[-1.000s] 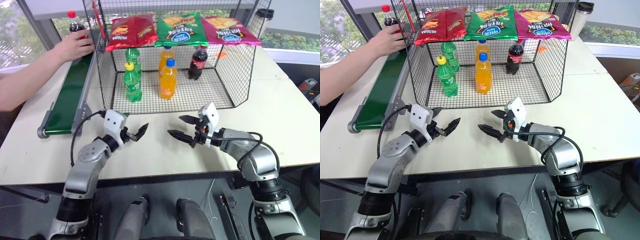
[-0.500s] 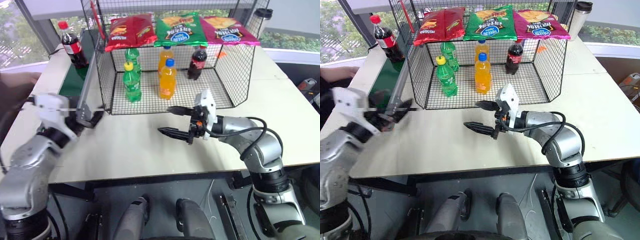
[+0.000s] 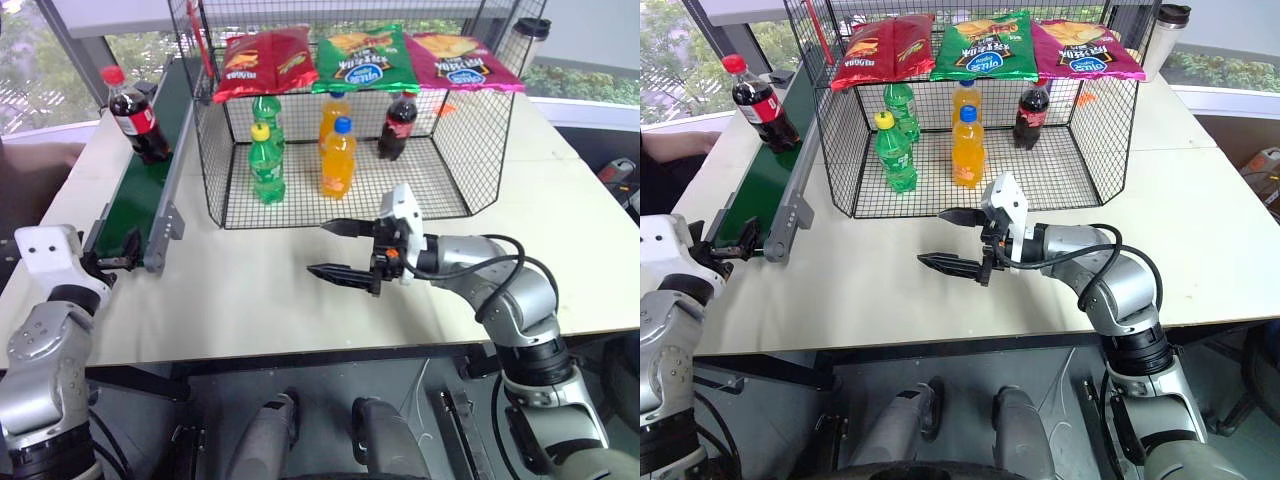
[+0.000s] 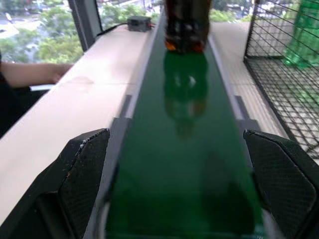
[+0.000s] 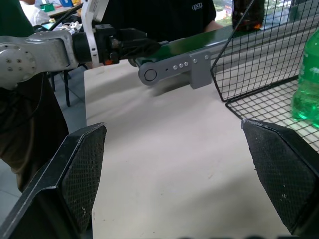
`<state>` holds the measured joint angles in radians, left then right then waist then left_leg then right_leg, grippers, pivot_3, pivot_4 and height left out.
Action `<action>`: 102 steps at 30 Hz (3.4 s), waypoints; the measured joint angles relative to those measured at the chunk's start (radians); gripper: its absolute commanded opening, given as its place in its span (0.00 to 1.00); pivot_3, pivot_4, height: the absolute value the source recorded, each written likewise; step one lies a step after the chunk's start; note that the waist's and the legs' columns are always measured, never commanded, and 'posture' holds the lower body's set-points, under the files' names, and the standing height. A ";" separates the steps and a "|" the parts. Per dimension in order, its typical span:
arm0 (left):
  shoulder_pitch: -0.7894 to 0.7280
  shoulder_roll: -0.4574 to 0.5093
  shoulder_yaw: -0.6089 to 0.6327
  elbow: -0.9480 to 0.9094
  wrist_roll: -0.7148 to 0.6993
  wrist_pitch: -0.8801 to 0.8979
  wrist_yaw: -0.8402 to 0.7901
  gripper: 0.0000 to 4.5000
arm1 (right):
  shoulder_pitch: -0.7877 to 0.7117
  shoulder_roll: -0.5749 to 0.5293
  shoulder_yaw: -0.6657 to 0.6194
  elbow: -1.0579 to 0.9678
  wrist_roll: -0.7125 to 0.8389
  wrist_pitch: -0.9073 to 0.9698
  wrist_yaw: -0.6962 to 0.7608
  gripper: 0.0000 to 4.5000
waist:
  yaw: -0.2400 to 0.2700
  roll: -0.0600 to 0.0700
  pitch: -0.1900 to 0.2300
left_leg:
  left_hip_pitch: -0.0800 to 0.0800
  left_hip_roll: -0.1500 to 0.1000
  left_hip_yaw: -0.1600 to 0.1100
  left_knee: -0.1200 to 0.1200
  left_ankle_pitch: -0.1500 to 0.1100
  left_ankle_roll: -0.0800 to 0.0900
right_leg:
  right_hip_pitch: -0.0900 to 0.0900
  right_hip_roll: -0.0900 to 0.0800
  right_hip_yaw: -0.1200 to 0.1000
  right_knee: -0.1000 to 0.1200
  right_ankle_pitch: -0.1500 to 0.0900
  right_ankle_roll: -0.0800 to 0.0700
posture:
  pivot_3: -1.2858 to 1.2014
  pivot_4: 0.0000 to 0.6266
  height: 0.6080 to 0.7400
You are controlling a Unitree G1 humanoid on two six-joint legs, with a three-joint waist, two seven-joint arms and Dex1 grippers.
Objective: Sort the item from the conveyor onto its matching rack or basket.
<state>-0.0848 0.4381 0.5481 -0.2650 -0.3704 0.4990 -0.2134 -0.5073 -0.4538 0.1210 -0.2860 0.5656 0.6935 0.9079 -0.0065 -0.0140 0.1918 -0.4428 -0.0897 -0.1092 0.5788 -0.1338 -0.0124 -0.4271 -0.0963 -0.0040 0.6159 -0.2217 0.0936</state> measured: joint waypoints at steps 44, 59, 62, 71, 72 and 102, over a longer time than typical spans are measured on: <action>-0.149 0.088 -0.013 0.051 -0.301 0.076 -0.138 0.68 | 0.076 -0.031 0.002 -0.032 -0.023 -0.022 -0.065 1.00 | -0.001 -0.001 0.000 | -0.001 -0.001 -0.001 0.000 0.000 0.000 | 0.000 0.000 -0.001 -0.001 0.000 0.000 | 0.52 0.24 0.98; -0.319 0.090 -0.635 0.132 -0.115 -0.040 -0.598 0.68 | 0.014 -0.034 -0.051 -0.036 0.036 0.028 -0.098 1.00 | -0.007 -0.001 0.001 | -0.001 0.000 0.000 -0.002 0.000 0.000 | -0.001 0.000 0.000 -0.001 0.000 0.000 | 0.52 0.24 0.98; -0.325 0.050 -0.697 0.177 -0.072 -0.092 -0.651 0.68 | -0.006 -0.028 -0.083 -0.046 0.075 0.061 -0.122 1.00 | -0.004 -0.001 0.001 | -0.001 0.000 0.001 -0.002 0.000 0.000 | -0.001 0.000 0.000 -0.001 0.000 0.000 | 0.52 0.24 0.98; -0.362 -0.042 -0.775 0.251 0.019 -0.192 -0.720 0.68 | -0.035 -0.018 -0.099 -0.085 0.151 0.109 -0.176 1.00 | -0.004 -0.001 0.001 | -0.001 0.000 0.000 -0.001 0.000 0.001 | -0.001 0.000 0.000 -0.001 0.000 0.000 | 0.52 0.24 0.98; -0.362 -0.050 -0.778 0.256 0.029 -0.203 -0.721 0.68 | -0.044 -0.017 -0.099 -0.085 0.156 0.109 -0.178 1.00 | -0.005 -0.001 0.001 | -0.001 0.000 0.000 -0.001 0.000 0.001 | -0.001 0.000 0.000 -0.001 0.000 0.000 | 0.52 0.24 0.98; -0.401 -0.154 -0.758 0.252 0.021 -0.091 -0.651 1.00 | -0.101 0.029 -0.059 -0.029 0.076 0.057 -0.213 0.26 | -0.005 0.000 0.001 | -0.001 0.000 0.000 0.000 0.002 0.003 | 0.000 0.002 -0.001 0.000 0.000 0.001 | 0.52 0.24 0.98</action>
<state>-0.4857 0.2837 -0.2101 -0.0133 -0.3495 0.4075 -0.8641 -0.6082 -0.4251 0.0620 -0.3154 0.6411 0.7509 0.6951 -0.0114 -0.0145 0.1925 -0.4435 -0.0901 -0.1091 0.5789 -0.1320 -0.0092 -0.4274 -0.0946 -0.0046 0.6162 -0.2213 0.0942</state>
